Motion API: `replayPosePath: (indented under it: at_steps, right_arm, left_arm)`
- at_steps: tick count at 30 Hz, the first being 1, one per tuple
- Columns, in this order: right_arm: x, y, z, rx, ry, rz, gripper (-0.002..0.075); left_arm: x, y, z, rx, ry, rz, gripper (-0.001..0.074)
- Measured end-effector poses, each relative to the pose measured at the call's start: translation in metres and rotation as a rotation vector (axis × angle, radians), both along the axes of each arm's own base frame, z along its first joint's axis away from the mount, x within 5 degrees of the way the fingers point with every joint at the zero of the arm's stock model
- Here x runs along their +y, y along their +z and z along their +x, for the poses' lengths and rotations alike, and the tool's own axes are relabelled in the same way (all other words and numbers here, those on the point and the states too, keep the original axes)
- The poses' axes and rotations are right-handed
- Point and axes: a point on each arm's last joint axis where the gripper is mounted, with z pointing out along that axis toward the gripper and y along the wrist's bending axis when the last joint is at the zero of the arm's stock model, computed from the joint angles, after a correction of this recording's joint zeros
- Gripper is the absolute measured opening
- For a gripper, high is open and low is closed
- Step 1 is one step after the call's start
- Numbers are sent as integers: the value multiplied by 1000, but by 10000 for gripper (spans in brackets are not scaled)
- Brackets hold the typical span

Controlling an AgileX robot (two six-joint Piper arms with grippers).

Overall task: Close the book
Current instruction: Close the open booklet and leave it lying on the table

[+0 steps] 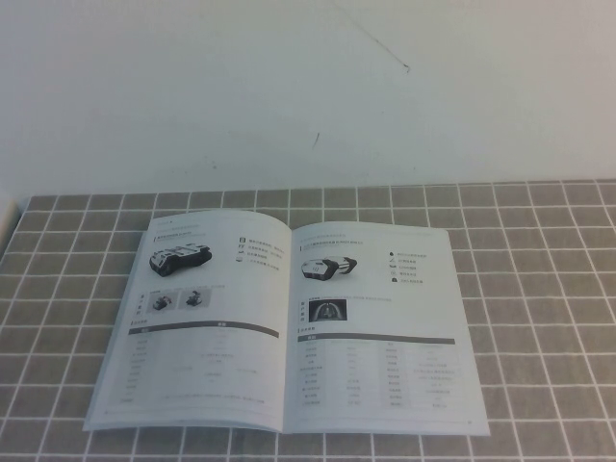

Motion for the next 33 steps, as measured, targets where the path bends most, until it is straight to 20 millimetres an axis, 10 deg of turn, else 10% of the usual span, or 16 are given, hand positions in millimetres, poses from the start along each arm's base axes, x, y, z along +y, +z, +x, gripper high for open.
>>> replayPosePath:
  at_steps: [13,22,33]
  right_arm:
    - [73,-41,149,290,427,115,-3]
    - [143,-126,181,453,554,4,-3]
    - [156,-198,207,589,556,-63,-3]
  left_arm:
    - [-28,-48,91,438,-200,-209,-3]
    - [-26,-73,148,586,-180,-168,-3]
    - [-23,-125,213,752,-164,-118,-3]
